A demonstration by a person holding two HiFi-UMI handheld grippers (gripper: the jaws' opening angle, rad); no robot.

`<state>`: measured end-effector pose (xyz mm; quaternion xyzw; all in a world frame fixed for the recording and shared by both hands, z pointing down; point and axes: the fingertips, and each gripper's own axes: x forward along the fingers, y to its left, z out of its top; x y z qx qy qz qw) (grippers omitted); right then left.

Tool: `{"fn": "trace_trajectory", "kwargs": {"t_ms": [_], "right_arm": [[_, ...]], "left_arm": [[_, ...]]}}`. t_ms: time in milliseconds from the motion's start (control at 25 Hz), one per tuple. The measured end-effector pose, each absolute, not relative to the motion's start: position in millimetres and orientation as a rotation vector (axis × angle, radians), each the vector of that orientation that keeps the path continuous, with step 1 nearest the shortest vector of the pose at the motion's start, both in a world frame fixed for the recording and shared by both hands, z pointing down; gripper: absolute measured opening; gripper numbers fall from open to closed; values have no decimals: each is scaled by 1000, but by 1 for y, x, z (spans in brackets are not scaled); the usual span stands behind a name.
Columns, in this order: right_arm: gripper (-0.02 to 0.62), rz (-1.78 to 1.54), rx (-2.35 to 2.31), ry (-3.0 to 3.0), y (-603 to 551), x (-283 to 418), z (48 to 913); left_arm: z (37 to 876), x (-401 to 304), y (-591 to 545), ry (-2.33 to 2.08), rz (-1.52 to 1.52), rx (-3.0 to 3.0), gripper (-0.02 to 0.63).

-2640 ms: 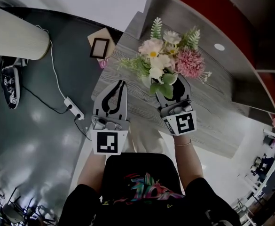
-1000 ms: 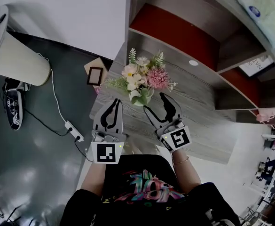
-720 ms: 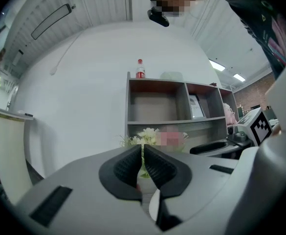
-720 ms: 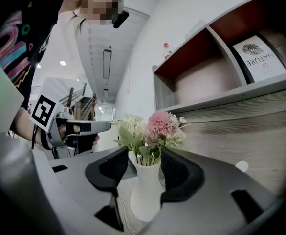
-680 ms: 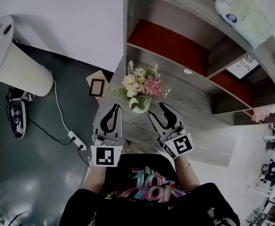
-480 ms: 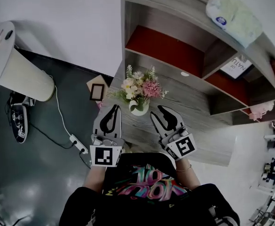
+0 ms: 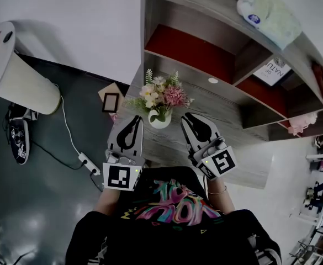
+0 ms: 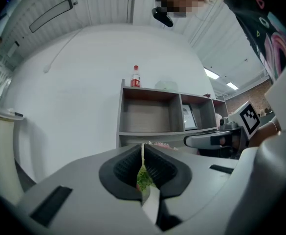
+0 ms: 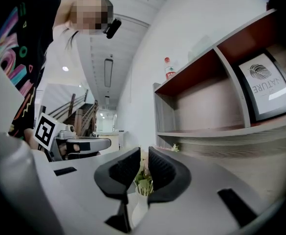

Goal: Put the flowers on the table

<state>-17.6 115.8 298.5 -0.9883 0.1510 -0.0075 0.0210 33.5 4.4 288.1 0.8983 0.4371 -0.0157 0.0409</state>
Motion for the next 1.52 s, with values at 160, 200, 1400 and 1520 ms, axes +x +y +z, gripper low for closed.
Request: {"fn": "trace_trajectory", "kwargs": {"t_ms": [160,200,1400,1520], "right_arm": [[33,-46,-3069,456,120,-20,300],[28,-47,-3069,452,122,-20,301],[17,-90,-3018,352,146,-17,319],[17,-84,-3020,364,144,-18,318]], "left_arm": [[290,31,4,1362,-32,2754,35],[290,31,4,1362,-36,2754,35],[294,43,6,1340,-17,2768,35],[294,42,5,1337,-20,2766,35]]}}
